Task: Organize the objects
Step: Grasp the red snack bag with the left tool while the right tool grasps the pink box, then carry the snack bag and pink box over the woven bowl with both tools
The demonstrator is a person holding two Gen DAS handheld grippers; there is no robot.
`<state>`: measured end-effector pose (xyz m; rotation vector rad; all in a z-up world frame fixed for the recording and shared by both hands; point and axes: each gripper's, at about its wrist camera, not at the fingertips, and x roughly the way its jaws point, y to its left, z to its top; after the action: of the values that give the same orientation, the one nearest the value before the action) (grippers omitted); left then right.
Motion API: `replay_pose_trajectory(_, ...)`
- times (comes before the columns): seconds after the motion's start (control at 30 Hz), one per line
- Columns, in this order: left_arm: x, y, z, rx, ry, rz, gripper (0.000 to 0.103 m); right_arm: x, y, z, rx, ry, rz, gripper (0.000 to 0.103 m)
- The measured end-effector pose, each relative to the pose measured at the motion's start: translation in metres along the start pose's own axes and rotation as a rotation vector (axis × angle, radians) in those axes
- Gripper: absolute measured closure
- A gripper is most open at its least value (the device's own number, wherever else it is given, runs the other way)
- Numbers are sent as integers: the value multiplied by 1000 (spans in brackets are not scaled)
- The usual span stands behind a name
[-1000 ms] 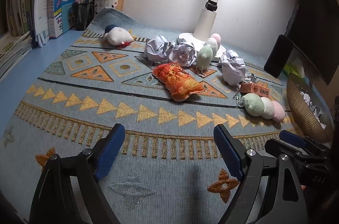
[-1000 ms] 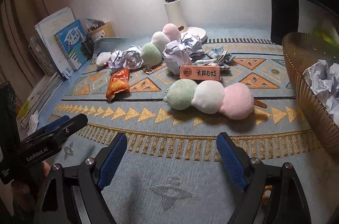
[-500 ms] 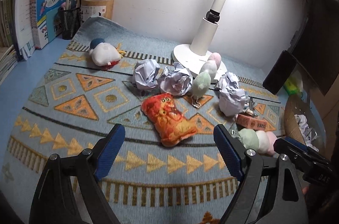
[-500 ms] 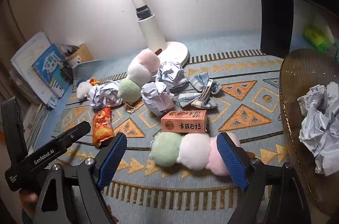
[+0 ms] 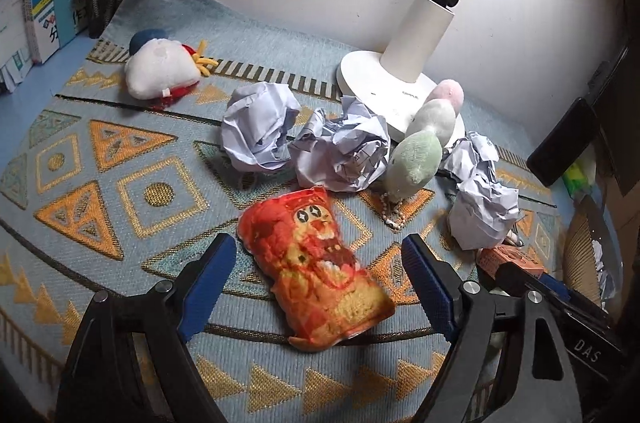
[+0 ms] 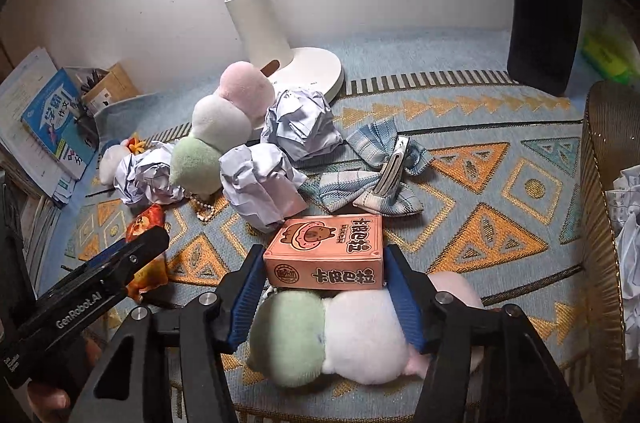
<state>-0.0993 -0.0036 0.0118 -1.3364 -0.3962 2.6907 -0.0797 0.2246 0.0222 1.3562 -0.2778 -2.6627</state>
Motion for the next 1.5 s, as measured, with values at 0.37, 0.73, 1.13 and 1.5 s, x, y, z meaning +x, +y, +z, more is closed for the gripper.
replay_pose_trajectory(0.37,-41,5,-18,37,-58,-26,78,-84,29,-47,-182,-111,216,46)
replay_pose_trajectory(0.73,-87,22,-74,59,-99,-32,78,-71,43,-124,-506,98,298,46)
replay_pose_trajectory(1.13,-83,21,-85,88,-106,-44,78,-104,-16,-137,-302,57,98,44)
replay_pose_trajectory(1.5,-83,23,-86,86,-100,-97,78,-83,13,-133,-235,117,109,44)
